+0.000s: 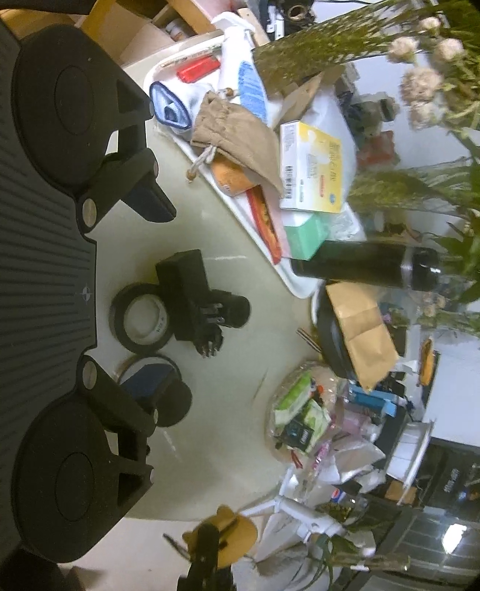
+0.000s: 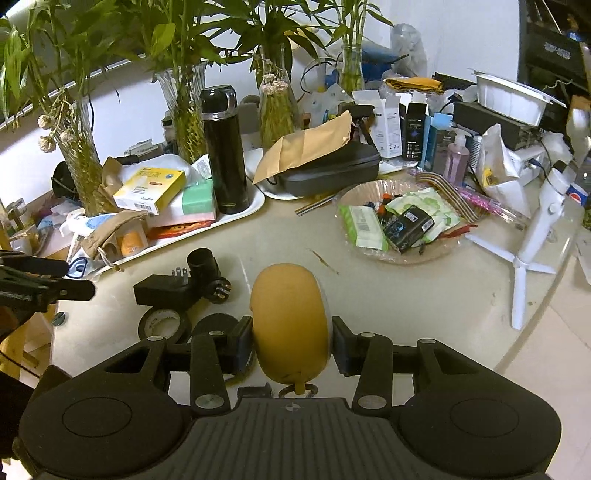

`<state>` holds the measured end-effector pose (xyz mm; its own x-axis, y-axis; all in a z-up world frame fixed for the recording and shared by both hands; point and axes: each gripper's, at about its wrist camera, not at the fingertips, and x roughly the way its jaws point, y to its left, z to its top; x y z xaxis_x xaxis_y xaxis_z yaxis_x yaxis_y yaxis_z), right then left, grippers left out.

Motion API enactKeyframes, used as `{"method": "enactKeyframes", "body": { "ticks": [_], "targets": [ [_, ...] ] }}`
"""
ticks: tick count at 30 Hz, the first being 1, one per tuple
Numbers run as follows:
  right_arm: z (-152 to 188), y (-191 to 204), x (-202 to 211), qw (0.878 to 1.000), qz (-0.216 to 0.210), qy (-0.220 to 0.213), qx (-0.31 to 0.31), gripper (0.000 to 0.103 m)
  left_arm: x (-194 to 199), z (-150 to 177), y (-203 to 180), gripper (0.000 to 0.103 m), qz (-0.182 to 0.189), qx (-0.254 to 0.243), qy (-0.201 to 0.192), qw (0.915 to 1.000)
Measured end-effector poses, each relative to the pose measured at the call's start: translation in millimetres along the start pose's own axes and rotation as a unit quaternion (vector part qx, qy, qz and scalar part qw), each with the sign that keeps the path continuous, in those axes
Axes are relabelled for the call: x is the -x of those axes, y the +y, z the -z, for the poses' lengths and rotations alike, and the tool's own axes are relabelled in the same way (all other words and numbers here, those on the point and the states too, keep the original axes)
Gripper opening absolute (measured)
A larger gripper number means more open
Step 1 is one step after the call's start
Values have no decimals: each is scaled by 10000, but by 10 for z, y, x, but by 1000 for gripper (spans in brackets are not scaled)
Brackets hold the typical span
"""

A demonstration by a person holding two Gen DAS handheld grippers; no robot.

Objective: Organize rigid objects
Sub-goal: 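Grasp the black power adapter with the left gripper while the right gripper holds the sponge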

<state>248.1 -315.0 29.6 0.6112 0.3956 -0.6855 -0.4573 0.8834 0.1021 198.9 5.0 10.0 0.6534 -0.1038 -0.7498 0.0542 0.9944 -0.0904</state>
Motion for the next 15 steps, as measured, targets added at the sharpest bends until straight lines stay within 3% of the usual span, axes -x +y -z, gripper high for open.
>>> {"method": "enactKeyframes", "body": {
  "ticks": [5, 15],
  "targets": [
    [90, -2, 43, 9999, -43, -12, -98, 47, -210, 5, 45, 89, -7, 91, 274, 9996],
    [248, 20, 91, 9996, -163, -30, -240, 47, -517, -54, -7, 93, -109, 77, 441, 9989]
  ]
}}
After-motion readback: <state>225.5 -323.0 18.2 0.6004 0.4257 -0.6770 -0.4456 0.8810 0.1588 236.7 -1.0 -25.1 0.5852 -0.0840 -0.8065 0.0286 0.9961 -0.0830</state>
